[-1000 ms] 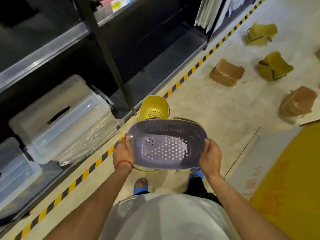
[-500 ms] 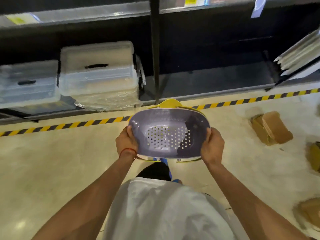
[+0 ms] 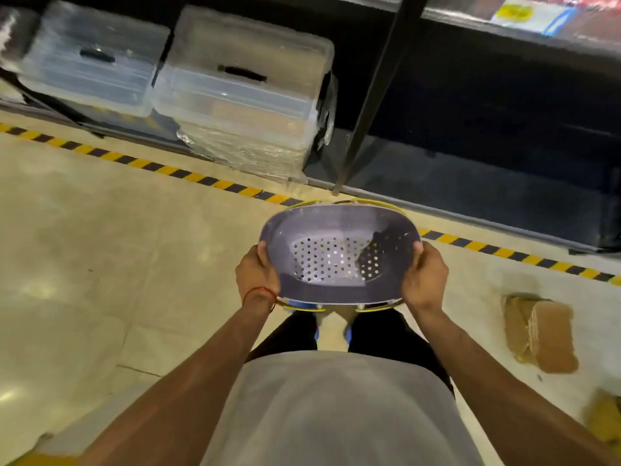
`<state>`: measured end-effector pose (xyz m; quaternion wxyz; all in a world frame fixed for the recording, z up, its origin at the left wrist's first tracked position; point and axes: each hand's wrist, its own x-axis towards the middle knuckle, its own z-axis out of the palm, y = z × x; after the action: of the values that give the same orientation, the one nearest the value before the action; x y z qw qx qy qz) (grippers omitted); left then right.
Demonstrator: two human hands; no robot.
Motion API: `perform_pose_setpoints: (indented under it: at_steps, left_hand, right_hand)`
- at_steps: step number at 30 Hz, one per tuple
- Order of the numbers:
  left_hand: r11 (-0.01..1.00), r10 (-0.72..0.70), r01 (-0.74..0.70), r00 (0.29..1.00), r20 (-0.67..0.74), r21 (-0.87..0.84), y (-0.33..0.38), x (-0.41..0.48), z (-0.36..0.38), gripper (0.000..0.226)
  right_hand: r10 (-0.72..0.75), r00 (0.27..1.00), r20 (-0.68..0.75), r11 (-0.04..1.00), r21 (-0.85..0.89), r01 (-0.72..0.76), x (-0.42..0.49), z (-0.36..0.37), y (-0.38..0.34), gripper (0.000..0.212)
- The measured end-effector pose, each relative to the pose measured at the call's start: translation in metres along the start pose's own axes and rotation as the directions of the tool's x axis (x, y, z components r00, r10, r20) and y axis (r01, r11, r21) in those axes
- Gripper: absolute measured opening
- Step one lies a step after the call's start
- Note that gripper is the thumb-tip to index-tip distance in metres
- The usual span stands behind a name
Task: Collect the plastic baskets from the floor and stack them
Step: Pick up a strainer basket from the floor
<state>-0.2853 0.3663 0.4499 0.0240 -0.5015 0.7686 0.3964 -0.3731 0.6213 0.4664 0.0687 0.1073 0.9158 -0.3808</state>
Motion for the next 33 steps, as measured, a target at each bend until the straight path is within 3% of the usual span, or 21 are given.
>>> perform_pose_setpoints:
  at_steps: [9, 14, 18, 21, 23, 33]
  left_hand:
    - [0.973, -0.231, 0.228, 0.95, -0.211, -0.037, -0.005, -0.017, 0.068, 0.049]
    - [0.95, -0.311, 0.29, 0.906, -0.287, -0.114, -0.015, -0.014, 0.108, 0.048]
    - [0.913, -0.398, 0.35, 0.874, -0.278, -0.21, -0.025, -0.007, 0.134, 0.049]
    - [0.912, -0.395, 0.337, 0.875, -0.28, -0.232, -0.031, 0.004, 0.15, 0.048]
    - [0.925, -0.371, 0.323, 0.882, -0.29, -0.2, -0.032, 0.018, 0.156, 0.049]
    - [0.911, -0.393, 0.336, 0.883, -0.258, -0.237, -0.059, 0.057, 0.193, 0.048]
  right_hand:
    - [-0.101, 0.952, 0.288, 0.991, -0.054, 0.122, 0.092, 0.016, 0.018, 0.029]
    - [0.029, 0.917, 0.397, 0.998, 0.046, -0.051, 0.122, 0.036, 0.032, 0.021]
    - [0.035, 0.911, 0.411, 0.999, 0.007, -0.042, 0.135, 0.055, 0.052, 0.026]
    - [-0.093, 0.922, 0.376, 0.985, -0.097, 0.14, 0.143, 0.072, 0.067, 0.031]
    - [-0.143, 0.932, 0.334, 0.977, -0.102, 0.186, 0.152, 0.082, 0.074, 0.034]
    - [-0.092, 0.913, 0.399, 0.983, -0.111, 0.147, 0.168, 0.134, 0.114, 0.035]
